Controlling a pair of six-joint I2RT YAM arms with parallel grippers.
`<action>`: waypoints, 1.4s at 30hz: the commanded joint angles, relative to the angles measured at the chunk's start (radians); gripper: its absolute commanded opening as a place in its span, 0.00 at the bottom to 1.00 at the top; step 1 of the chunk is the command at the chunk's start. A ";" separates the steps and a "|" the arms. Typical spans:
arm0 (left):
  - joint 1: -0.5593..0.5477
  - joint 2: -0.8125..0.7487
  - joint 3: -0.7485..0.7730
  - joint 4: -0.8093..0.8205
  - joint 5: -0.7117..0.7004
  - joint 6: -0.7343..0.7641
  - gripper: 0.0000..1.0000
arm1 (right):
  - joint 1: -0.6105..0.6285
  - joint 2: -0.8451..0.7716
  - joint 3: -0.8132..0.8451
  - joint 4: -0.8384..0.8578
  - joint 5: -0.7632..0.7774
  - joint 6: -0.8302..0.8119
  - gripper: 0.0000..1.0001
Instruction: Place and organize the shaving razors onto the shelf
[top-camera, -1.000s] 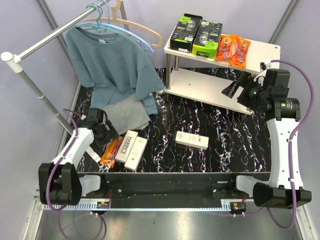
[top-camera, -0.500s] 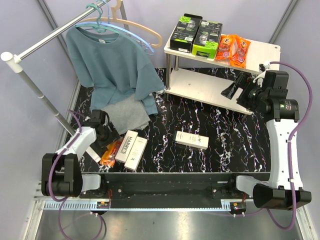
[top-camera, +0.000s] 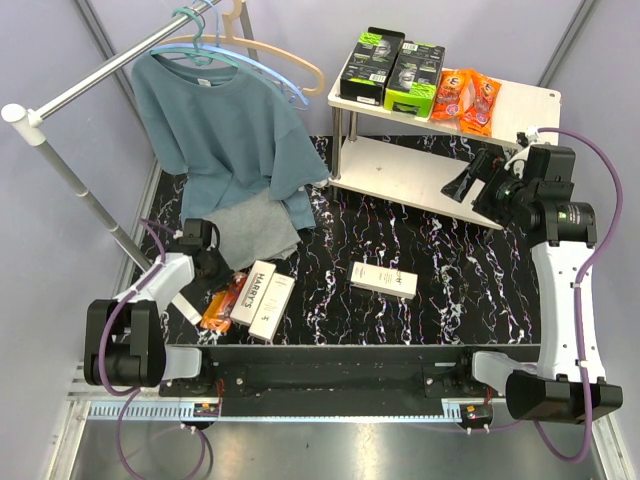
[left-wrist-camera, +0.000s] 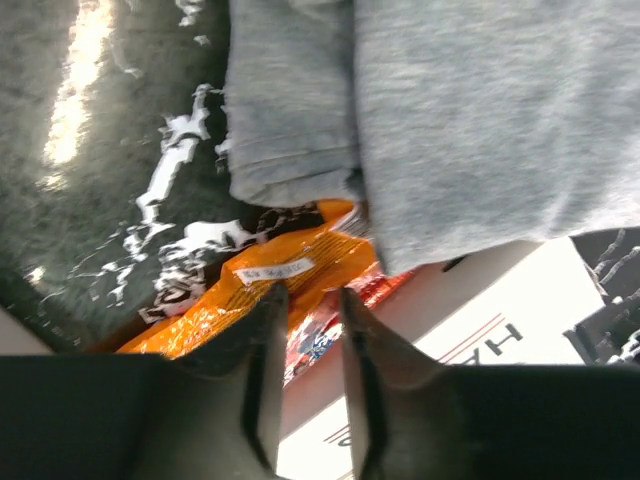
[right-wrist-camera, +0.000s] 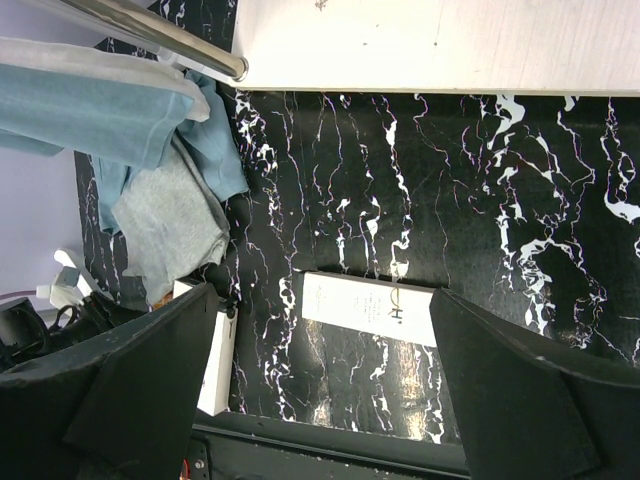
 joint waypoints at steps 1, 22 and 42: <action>-0.005 0.037 -0.050 0.046 0.003 0.018 0.13 | 0.005 -0.029 -0.006 0.037 -0.013 -0.002 0.97; -0.051 -0.181 0.038 -0.078 0.027 0.004 0.00 | 0.005 -0.046 -0.027 0.034 -0.019 0.002 1.00; -0.158 -0.319 0.328 -0.218 0.050 -0.060 0.00 | 0.005 -0.072 -0.029 0.016 -0.017 0.000 1.00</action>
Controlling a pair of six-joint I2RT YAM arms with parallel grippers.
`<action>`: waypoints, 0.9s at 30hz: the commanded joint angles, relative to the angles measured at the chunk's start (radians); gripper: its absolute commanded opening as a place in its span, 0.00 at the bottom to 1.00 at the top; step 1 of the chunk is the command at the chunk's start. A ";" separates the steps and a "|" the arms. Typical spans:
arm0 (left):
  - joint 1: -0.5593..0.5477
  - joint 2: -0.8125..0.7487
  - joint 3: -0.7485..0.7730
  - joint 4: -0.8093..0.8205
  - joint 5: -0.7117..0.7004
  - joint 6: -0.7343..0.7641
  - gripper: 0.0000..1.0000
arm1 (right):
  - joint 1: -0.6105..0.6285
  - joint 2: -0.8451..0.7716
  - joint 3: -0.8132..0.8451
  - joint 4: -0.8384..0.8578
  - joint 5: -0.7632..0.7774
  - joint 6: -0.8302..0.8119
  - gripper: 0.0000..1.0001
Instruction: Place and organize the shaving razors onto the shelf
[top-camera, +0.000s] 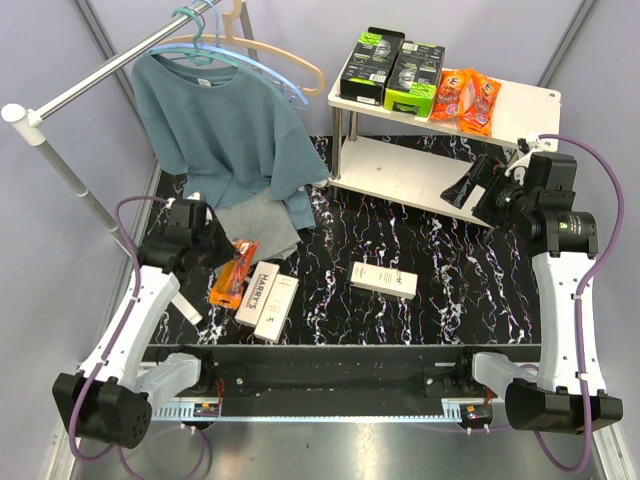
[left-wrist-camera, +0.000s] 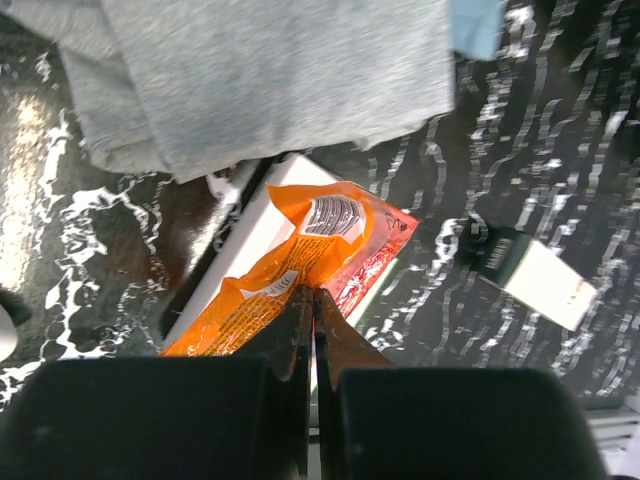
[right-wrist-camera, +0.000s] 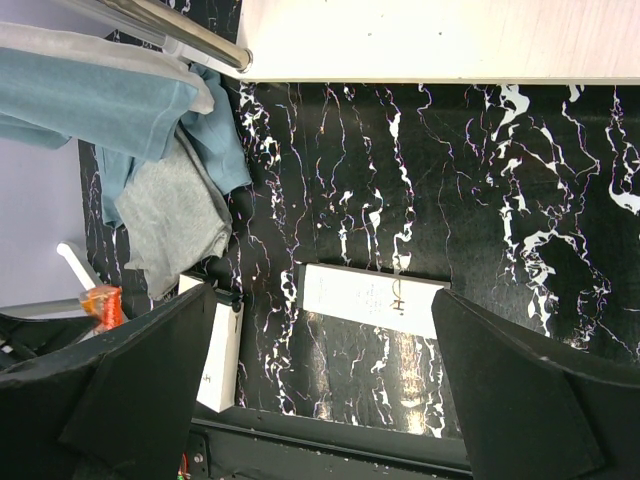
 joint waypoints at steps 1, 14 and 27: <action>-0.009 -0.011 0.109 -0.004 0.026 -0.012 0.00 | 0.005 -0.020 0.012 0.016 -0.008 -0.002 1.00; -0.113 0.068 0.229 0.031 0.029 -0.046 0.00 | 0.048 -0.068 -0.042 0.059 -0.066 0.010 1.00; -0.273 0.181 0.330 0.121 0.033 -0.142 0.00 | 0.348 -0.117 -0.218 0.222 0.072 0.186 1.00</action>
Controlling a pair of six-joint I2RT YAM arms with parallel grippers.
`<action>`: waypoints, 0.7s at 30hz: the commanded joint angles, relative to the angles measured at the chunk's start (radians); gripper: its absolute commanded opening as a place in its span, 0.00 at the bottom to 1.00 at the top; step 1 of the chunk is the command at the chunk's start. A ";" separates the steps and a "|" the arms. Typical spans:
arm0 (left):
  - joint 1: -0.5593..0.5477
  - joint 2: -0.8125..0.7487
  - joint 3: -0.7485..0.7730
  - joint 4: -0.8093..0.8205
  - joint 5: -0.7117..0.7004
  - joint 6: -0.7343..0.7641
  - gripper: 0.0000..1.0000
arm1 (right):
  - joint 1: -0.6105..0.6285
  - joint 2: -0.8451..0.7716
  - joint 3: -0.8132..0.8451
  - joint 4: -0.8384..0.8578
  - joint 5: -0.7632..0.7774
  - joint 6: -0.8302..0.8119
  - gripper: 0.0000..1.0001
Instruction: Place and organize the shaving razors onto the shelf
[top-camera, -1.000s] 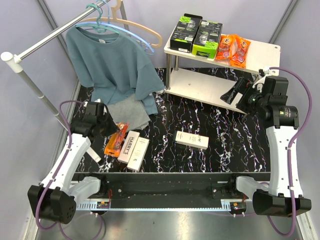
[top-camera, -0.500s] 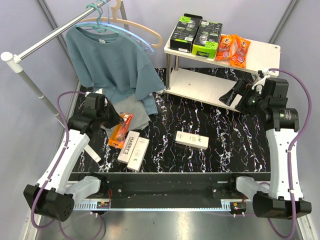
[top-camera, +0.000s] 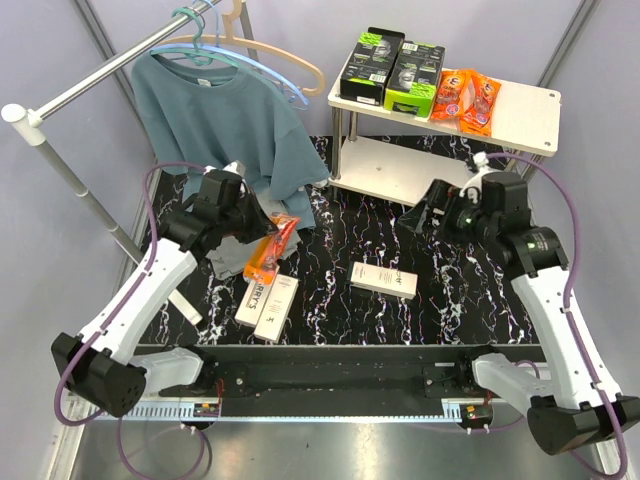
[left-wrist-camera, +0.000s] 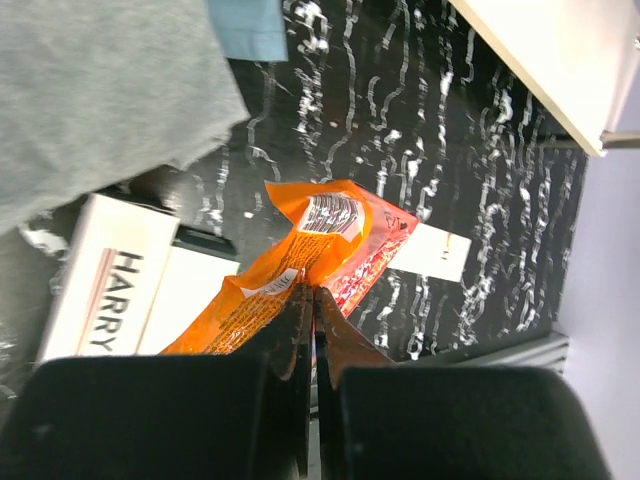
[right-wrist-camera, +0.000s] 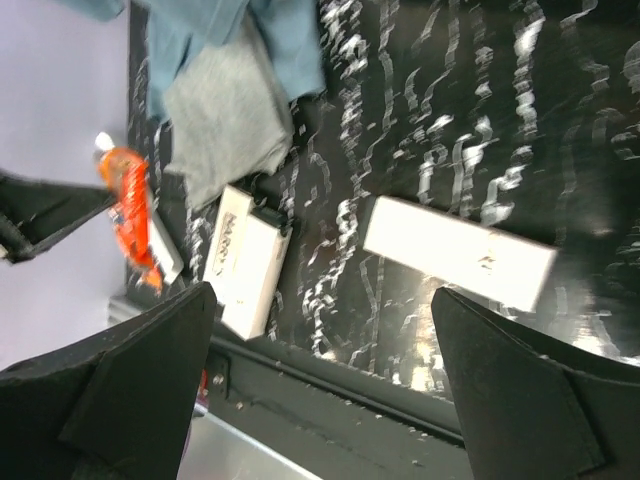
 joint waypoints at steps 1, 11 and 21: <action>-0.038 0.014 0.043 0.098 0.018 -0.063 0.00 | 0.143 -0.034 -0.059 0.129 0.100 0.107 1.00; -0.075 0.040 0.005 0.244 0.110 -0.163 0.00 | 0.543 0.046 -0.186 0.408 0.312 0.264 1.00; -0.077 0.023 -0.106 0.405 0.230 -0.286 0.00 | 0.734 0.182 -0.220 0.676 0.459 0.295 0.97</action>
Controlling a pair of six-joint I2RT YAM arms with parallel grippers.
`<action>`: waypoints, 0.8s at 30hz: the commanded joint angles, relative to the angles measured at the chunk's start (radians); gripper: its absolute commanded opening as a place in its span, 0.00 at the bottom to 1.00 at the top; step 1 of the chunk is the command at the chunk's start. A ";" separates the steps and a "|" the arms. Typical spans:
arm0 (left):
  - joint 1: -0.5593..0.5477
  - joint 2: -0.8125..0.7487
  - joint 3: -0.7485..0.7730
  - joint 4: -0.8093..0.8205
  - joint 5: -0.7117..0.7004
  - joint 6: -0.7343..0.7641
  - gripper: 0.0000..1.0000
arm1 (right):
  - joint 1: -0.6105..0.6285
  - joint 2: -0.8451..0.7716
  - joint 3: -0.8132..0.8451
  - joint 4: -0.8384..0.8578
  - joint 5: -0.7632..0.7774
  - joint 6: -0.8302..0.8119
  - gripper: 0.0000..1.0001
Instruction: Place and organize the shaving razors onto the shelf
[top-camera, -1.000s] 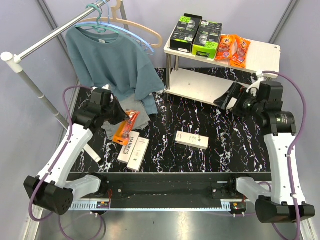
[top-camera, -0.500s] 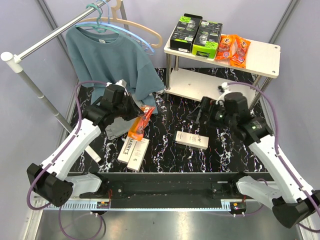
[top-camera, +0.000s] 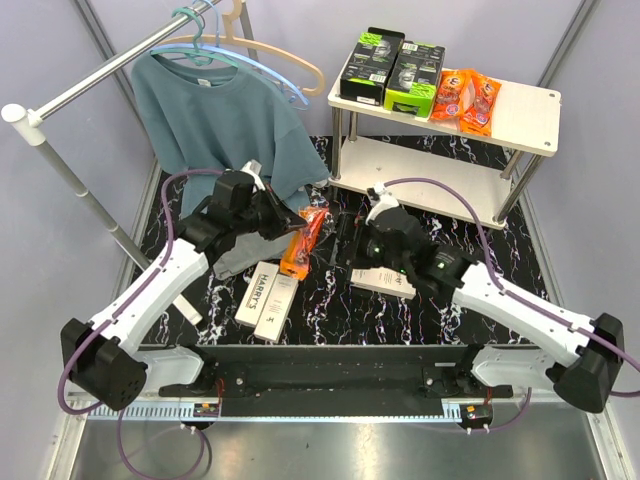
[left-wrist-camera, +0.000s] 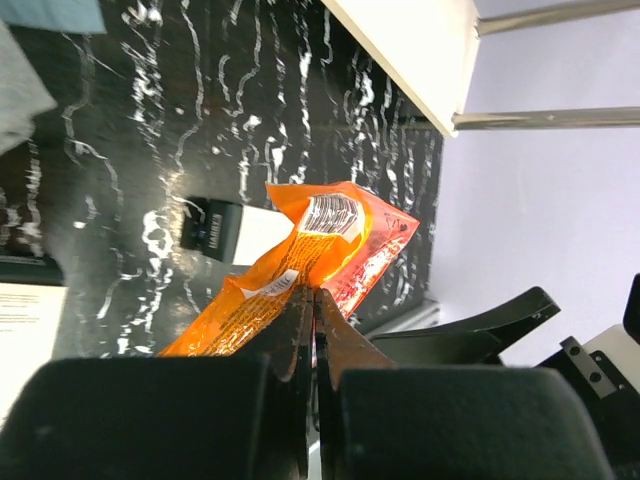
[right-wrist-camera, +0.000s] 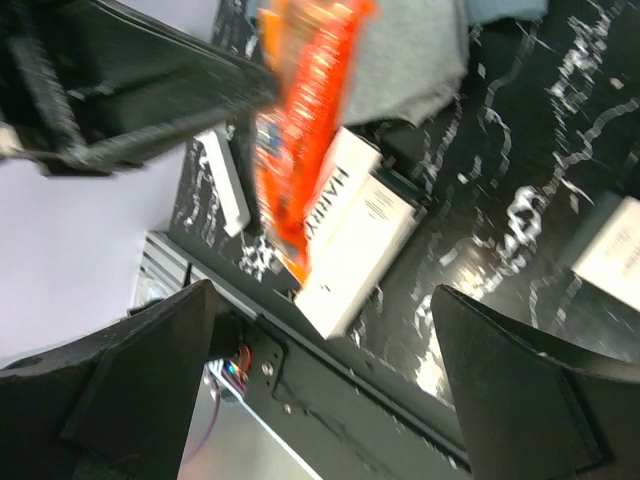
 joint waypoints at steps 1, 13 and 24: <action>-0.004 -0.019 -0.046 0.157 0.099 -0.079 0.00 | 0.049 0.043 -0.003 0.209 0.098 0.019 0.96; -0.004 -0.048 -0.121 0.282 0.145 -0.170 0.00 | 0.088 0.106 -0.041 0.262 0.120 0.069 0.75; -0.007 -0.060 -0.138 0.320 0.171 -0.196 0.00 | 0.095 0.128 -0.083 0.306 0.132 0.097 0.45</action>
